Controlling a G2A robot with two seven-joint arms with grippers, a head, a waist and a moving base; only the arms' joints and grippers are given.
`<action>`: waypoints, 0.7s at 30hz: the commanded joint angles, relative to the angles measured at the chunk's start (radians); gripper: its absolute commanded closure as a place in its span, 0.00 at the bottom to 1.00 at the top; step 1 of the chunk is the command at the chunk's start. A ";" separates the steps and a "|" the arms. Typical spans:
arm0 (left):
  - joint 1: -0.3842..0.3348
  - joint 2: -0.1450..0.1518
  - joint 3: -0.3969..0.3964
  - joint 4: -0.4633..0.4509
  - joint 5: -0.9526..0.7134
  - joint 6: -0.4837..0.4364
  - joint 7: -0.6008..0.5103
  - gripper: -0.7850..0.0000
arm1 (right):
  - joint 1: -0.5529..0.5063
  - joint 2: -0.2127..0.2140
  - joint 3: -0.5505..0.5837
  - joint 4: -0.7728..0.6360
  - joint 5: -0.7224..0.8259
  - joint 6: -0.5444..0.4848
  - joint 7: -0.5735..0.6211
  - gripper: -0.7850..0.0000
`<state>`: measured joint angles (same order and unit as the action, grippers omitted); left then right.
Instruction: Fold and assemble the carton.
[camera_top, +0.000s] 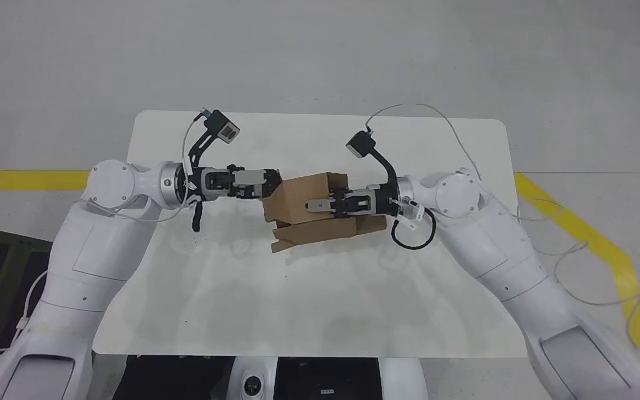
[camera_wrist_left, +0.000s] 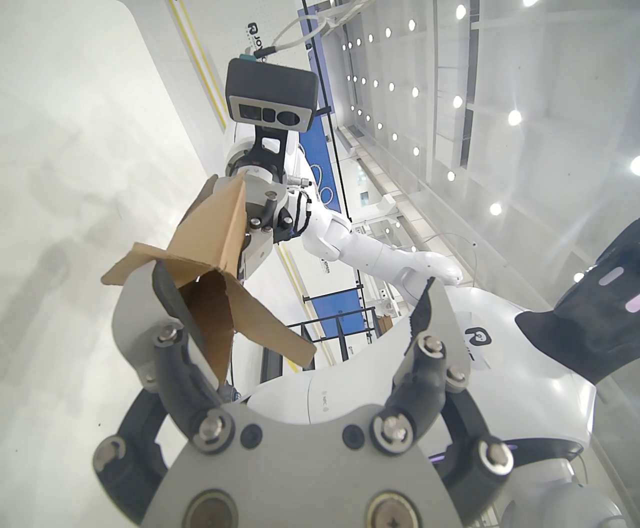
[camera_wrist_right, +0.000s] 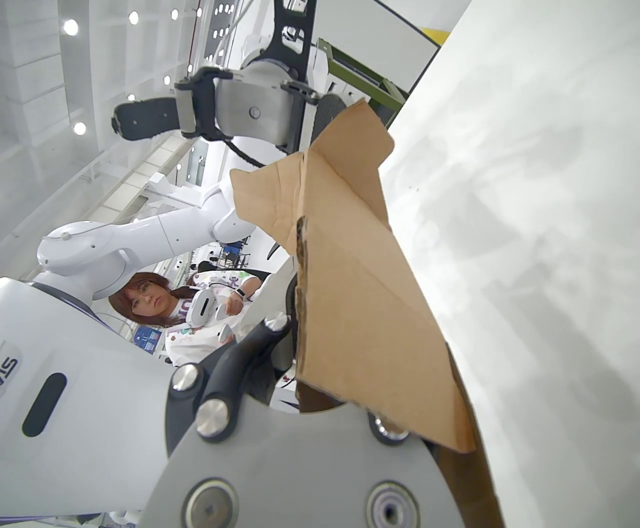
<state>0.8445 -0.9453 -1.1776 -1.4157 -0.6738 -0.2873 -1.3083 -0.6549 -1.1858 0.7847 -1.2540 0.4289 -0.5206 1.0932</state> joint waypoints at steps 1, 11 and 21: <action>-0.001 0.000 -0.002 0.002 0.000 0.001 -0.002 0.00 | 0.004 -0.004 -0.005 0.004 0.009 0.002 0.018 1.00; -0.005 -0.005 -0.003 -0.003 -0.016 0.008 -0.023 0.00 | 0.029 -0.029 -0.038 0.032 0.069 -0.001 0.101 1.00; -0.005 -0.009 -0.008 -0.013 -0.031 -0.018 -0.044 0.00 | 0.046 -0.052 -0.051 0.086 0.120 -0.019 0.141 1.00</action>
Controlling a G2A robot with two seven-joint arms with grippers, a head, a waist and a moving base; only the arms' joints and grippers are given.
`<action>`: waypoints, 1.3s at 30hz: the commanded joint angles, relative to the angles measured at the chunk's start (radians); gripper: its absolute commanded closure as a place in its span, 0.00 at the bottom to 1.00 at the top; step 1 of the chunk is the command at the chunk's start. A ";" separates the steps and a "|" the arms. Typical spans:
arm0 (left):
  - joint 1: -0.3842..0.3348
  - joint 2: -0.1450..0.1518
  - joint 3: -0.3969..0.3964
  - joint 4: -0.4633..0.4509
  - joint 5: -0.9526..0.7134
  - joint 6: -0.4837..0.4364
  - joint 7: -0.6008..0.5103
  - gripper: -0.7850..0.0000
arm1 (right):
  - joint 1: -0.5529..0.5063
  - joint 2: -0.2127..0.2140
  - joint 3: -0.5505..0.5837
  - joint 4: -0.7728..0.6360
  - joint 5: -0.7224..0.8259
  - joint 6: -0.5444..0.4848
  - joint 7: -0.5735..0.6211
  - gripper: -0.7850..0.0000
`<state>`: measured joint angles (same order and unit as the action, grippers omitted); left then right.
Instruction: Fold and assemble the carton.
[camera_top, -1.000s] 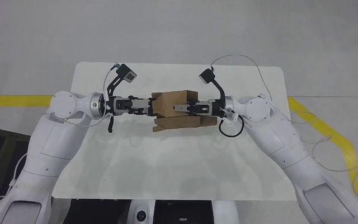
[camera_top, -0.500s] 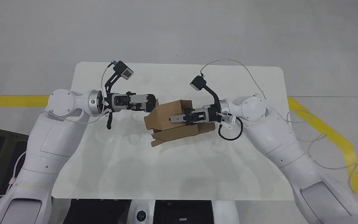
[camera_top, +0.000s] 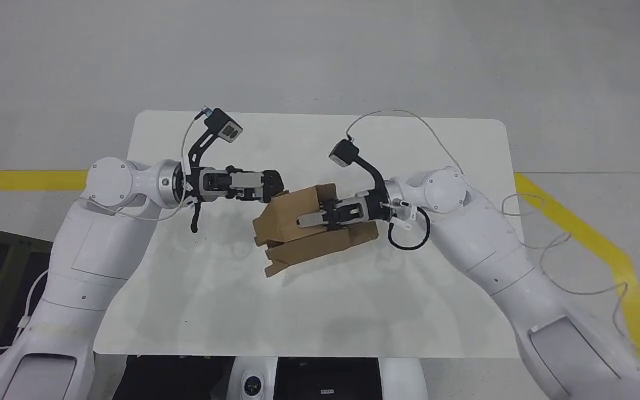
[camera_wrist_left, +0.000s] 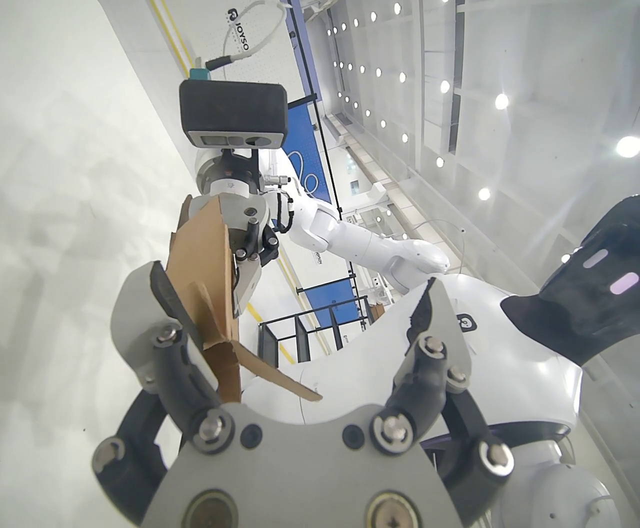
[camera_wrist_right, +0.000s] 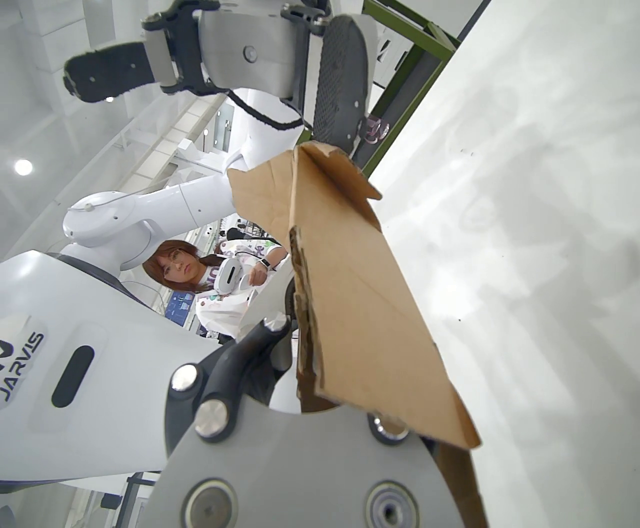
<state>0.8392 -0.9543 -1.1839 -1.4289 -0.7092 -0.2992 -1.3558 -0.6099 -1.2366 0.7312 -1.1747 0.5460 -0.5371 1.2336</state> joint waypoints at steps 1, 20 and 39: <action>0.001 0.000 -0.003 -0.001 0.008 -0.012 0.006 0.00 | 0.002 -0.001 0.006 0.012 0.004 -0.006 0.001 1.00; 0.043 0.002 -0.026 -0.060 0.076 -0.044 0.044 0.00 | -0.036 0.013 0.107 -0.029 -0.138 -0.012 -0.187 1.00; 0.051 -0.002 -0.021 -0.080 0.064 -0.016 0.016 0.00 | -0.070 0.009 0.165 -0.084 -0.226 -0.043 -0.361 1.00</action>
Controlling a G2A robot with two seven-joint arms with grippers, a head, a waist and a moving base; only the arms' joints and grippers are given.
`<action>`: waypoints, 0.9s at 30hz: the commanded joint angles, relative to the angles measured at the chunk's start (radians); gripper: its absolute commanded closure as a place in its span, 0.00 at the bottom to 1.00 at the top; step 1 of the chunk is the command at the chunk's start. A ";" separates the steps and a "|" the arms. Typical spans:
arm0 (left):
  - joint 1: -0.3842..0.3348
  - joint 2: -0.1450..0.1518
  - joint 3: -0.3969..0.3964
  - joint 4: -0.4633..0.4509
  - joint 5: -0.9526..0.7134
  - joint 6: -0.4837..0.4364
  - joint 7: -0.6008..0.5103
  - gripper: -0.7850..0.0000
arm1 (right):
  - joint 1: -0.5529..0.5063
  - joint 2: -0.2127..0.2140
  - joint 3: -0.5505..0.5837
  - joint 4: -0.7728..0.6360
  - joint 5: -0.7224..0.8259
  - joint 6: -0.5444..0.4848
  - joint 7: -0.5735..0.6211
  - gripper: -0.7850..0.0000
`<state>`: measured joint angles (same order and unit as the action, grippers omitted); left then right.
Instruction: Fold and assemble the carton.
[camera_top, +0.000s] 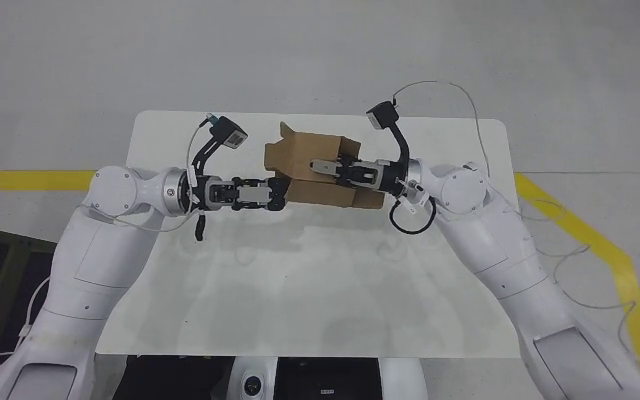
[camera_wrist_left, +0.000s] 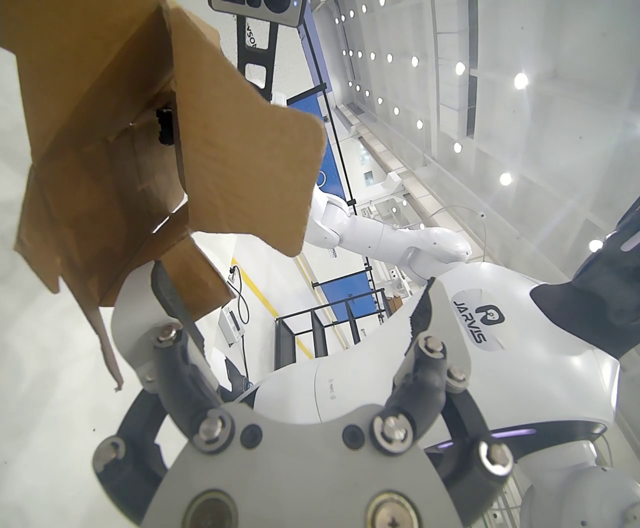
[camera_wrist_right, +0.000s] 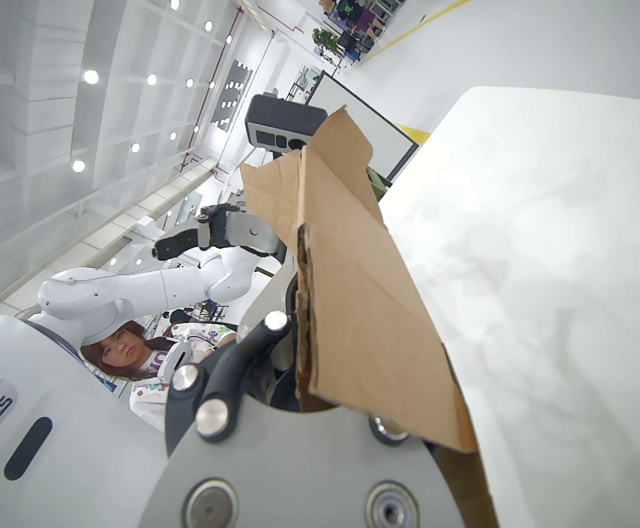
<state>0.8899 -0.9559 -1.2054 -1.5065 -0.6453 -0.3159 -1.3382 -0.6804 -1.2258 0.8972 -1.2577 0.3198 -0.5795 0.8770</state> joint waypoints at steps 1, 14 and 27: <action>0.001 0.000 0.001 -0.005 -0.001 0.000 -0.004 0.00 | 0.001 -0.003 -0.003 -0.001 -0.001 -0.003 -0.010 1.00; 0.019 0.000 -0.002 -0.038 -0.010 0.005 -0.035 0.00 | 0.000 -0.021 -0.010 -0.003 0.006 -0.018 -0.045 1.00; 0.013 -0.003 -0.002 -0.015 0.010 -0.005 -0.018 0.00 | 0.015 -0.040 -0.035 0.027 0.113 -0.018 0.058 1.00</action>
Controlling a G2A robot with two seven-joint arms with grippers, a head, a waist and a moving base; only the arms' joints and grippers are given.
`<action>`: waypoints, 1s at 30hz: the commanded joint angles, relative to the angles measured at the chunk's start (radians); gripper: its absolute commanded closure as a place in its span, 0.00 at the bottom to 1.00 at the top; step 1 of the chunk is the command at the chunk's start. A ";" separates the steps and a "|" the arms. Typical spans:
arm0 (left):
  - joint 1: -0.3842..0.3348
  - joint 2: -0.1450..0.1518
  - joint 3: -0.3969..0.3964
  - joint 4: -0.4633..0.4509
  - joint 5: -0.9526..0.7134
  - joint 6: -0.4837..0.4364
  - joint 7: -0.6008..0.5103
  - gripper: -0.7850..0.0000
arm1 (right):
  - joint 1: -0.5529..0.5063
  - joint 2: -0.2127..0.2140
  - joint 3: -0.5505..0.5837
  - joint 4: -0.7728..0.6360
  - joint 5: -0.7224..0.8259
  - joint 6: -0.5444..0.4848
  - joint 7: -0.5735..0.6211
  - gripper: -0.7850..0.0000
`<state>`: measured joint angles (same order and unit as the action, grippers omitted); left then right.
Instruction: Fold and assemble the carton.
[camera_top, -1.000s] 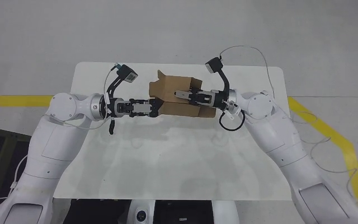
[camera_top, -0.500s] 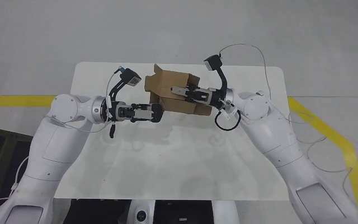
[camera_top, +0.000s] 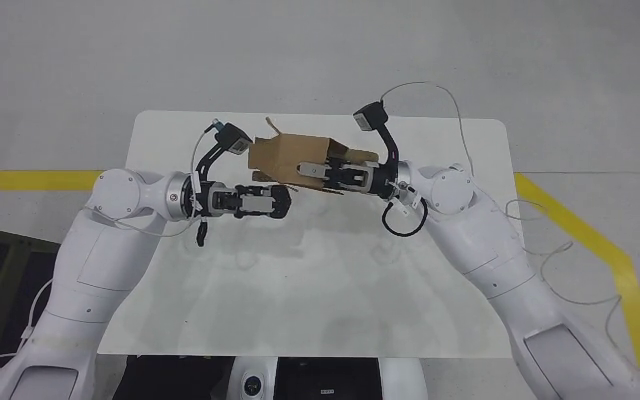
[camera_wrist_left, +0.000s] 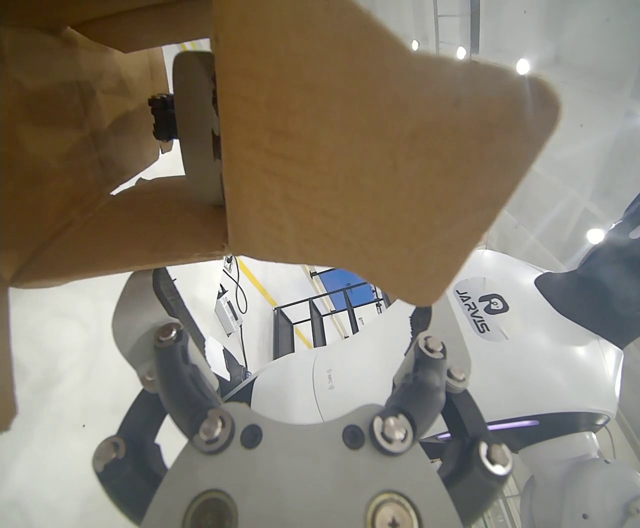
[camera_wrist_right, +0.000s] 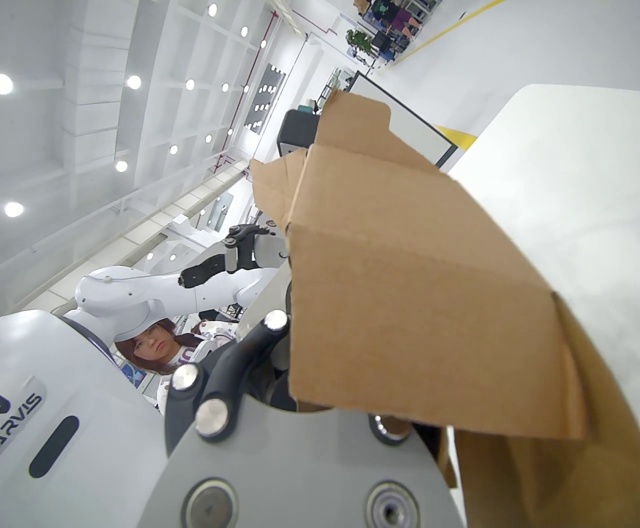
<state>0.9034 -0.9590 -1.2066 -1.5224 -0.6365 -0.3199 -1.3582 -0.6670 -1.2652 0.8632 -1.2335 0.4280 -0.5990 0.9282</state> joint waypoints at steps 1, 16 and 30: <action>-0.001 0.000 -0.001 0.002 0.001 -0.001 0.002 0.00 | 0.003 -0.002 -0.003 0.005 0.008 0.003 0.015 1.00; -0.006 -0.001 -0.012 0.006 -0.004 -0.001 -0.001 0.00 | 0.019 -0.019 -0.004 0.039 0.002 0.003 0.025 1.00; -0.026 0.003 -0.055 0.093 0.031 -0.011 0.040 0.00 | -0.001 0.015 0.086 0.066 0.023 0.073 0.219 1.00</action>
<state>0.8803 -0.9560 -1.2588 -1.4374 -0.6122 -0.3311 -1.3231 -0.6673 -1.2520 0.9445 -1.1682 0.4465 -0.5309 1.1248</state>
